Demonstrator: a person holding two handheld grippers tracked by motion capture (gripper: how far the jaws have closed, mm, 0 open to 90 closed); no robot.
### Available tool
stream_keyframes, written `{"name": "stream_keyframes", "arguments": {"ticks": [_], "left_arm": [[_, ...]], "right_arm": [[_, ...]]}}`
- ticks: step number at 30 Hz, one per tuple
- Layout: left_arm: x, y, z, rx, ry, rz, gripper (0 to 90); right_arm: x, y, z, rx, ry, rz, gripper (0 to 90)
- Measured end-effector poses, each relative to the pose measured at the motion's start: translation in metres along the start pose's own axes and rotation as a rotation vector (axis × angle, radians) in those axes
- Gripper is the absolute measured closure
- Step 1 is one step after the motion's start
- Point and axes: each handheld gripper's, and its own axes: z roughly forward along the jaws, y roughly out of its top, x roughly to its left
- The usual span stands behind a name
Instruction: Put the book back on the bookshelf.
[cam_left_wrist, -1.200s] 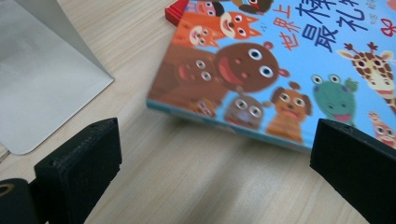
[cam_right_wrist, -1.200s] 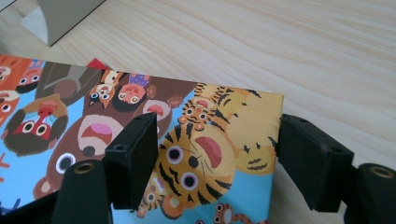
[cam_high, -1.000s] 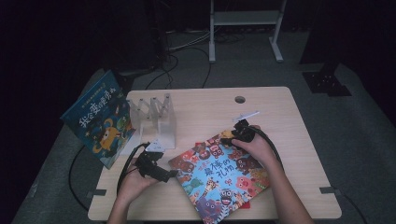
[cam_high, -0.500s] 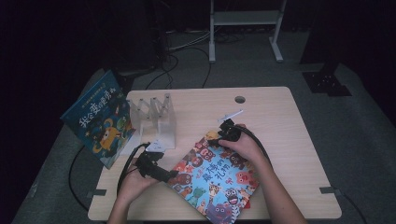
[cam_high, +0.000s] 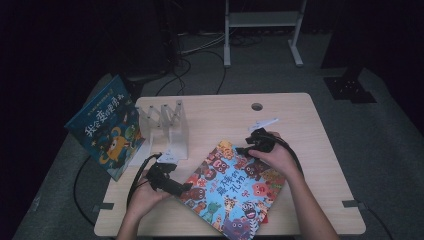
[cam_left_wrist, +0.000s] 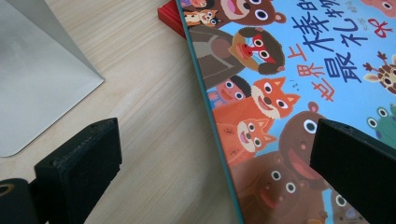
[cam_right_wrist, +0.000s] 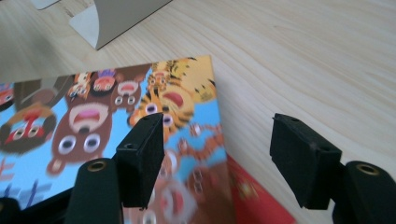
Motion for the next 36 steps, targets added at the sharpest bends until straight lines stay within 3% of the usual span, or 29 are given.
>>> {"name": "stream_keyframes", "arguments": {"ticks": [7,20,28,36], "left_arm": [[-0.003,0.002,0.005,0.008,-0.006,0.000,1.3],[-0.002,0.007,0.007,-0.002,-0.006,-0.010,1.3],[-0.003,0.009,0.012,0.007,-0.010,-0.006,1.3],[-0.004,0.010,0.015,0.018,-0.012,-0.001,1.3]], "right_arm": [[-0.006,-0.032,-0.040,-0.022,-0.038,-0.011,33.9],[-0.006,-0.090,-0.086,-0.036,-0.096,-0.010,34.4],[0.001,-0.122,-0.104,-0.028,-0.102,0.005,33.5],[0.014,-0.144,-0.104,-0.006,-0.065,0.013,33.2]]}}
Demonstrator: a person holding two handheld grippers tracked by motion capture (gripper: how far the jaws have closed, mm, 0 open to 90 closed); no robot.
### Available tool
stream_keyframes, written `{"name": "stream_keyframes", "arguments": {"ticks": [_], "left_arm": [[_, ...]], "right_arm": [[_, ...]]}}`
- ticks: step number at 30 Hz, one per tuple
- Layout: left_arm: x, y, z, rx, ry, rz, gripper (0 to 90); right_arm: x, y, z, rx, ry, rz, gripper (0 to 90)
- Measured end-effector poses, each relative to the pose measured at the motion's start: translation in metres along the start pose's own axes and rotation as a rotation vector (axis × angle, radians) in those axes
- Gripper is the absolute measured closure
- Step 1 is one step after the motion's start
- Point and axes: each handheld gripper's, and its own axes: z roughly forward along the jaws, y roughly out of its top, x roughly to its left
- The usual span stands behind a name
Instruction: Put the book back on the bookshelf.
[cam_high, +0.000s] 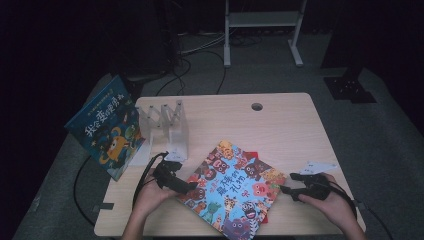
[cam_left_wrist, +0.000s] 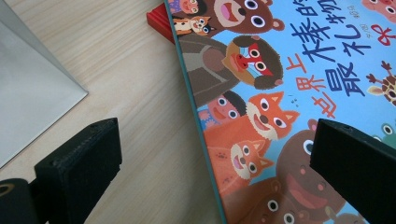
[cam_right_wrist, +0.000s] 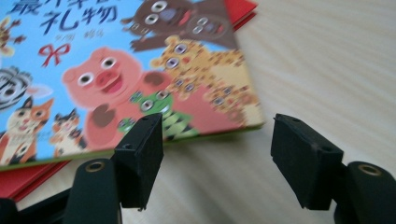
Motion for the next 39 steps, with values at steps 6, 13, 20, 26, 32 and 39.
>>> {"name": "stream_keyframes", "arguments": {"ticks": [6,13,20,26,32,39], "left_arm": [[0.000,0.000,0.003,0.004,0.000,0.001,1.3],[0.003,0.001,0.009,0.011,-0.012,-0.007,1.3],[0.005,-0.002,0.010,0.011,-0.015,-0.016,1.3],[0.009,-0.008,0.011,0.021,-0.025,-0.037,1.3],[0.011,-0.012,0.011,0.018,-0.035,-0.051,1.3],[0.012,-0.017,0.009,0.013,-0.049,-0.066,1.3]], "right_arm": [[0.005,-0.001,0.005,0.001,0.027,-0.007,32.7],[0.001,0.002,0.008,0.018,0.053,0.004,31.3],[-0.001,0.008,0.015,0.004,0.050,0.002,32.3],[-0.002,0.017,0.023,0.007,0.047,-0.019,32.7],[-0.001,0.024,0.029,0.012,0.049,-0.029,32.8],[0.005,0.032,0.038,0.016,0.052,-0.064,33.3]]}}
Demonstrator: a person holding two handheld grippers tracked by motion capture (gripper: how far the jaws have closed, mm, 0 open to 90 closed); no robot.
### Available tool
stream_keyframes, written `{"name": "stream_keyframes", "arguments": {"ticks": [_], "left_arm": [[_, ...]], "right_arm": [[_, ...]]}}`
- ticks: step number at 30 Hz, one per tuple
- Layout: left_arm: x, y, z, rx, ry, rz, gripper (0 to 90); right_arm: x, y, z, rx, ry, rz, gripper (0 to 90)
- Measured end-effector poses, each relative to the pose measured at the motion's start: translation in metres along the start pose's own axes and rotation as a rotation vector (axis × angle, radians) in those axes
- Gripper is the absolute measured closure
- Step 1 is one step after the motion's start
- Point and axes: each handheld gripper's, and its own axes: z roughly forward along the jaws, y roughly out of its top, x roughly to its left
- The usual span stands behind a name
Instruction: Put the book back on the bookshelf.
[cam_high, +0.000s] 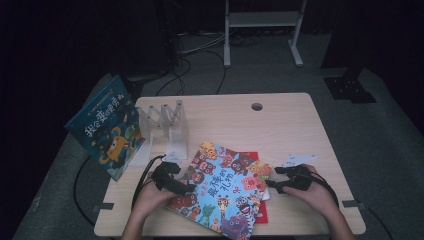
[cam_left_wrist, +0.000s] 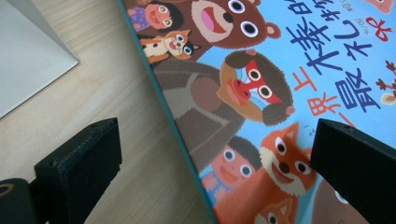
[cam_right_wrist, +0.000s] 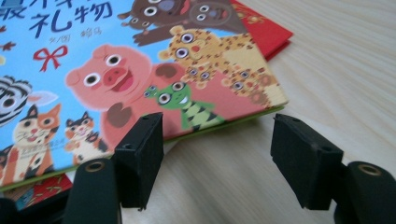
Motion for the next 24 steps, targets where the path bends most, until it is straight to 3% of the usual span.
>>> {"name": "stream_keyframes", "arguments": {"ticks": [6,14,24], "left_arm": [[0.001,-0.002,0.000,-0.003,-0.014,-0.008,1.3],[0.001,-0.003,0.001,-0.008,-0.029,-0.018,1.3],[0.005,-0.005,0.001,-0.007,-0.051,-0.018,1.3]], "right_arm": [[0.012,-0.001,-0.001,0.010,0.020,-0.050,32.5],[0.021,-0.001,-0.003,0.012,-0.004,-0.099,33.9],[0.023,0.001,0.001,0.001,0.001,-0.101,33.8]]}}
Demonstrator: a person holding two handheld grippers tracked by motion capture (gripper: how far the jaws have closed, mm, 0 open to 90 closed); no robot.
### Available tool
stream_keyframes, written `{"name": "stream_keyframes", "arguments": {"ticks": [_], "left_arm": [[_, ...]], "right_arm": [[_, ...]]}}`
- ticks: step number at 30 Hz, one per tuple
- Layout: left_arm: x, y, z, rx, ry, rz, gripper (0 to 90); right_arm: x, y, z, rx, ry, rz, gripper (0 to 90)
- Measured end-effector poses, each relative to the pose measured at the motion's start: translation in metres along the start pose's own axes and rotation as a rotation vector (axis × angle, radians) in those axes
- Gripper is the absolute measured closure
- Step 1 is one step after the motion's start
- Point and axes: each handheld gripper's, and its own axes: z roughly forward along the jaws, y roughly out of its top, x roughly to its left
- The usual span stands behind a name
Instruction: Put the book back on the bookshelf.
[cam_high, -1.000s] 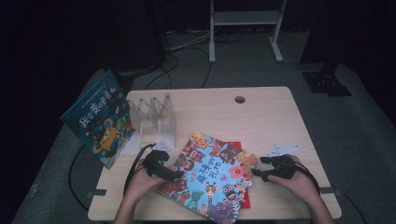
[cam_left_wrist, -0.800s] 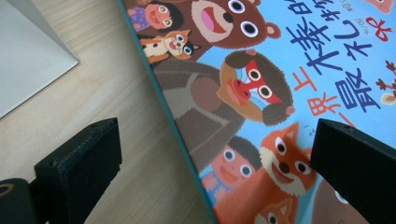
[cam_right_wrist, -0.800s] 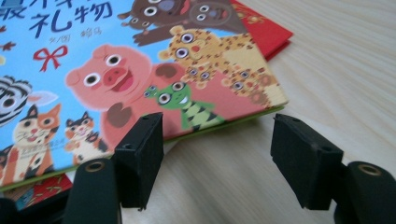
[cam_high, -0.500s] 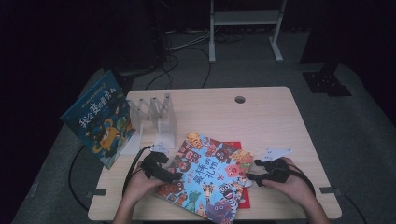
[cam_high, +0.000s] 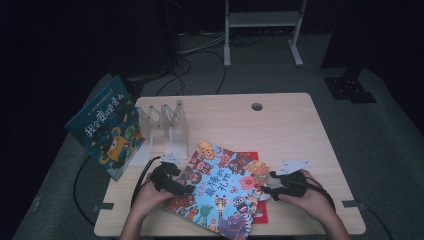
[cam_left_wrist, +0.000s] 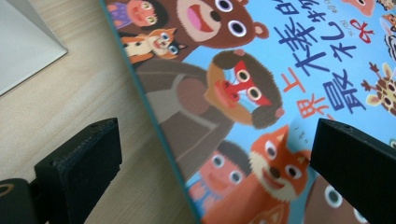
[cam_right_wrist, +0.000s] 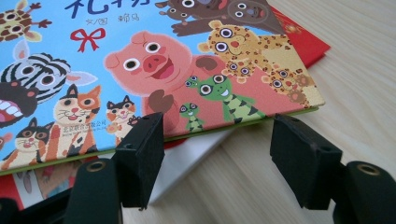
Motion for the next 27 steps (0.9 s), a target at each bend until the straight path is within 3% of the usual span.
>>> {"name": "stream_keyframes", "arguments": {"ticks": [12,17,18,21,27], "left_arm": [[0.009,-0.006,-0.007,-0.003,0.008,-0.034,0.8],[0.011,-0.007,-0.007,0.009,-0.011,-0.045,0.8],[0.011,-0.007,-0.006,0.011,-0.025,-0.058,0.8],[0.012,-0.007,-0.005,0.017,-0.040,-0.063,0.8],[0.011,-0.001,-0.006,0.038,-0.031,-0.081,0.8]], "right_arm": [[0.014,0.013,0.019,-0.007,0.044,-0.019,32.2],[0.019,0.014,0.019,-0.010,0.049,-0.029,31.0],[0.024,0.013,0.020,-0.007,0.081,-0.043,26.4],[0.027,0.013,0.020,-0.010,0.084,-0.048,26.9],[0.027,0.012,0.020,-0.017,0.084,-0.050,26.4]]}}
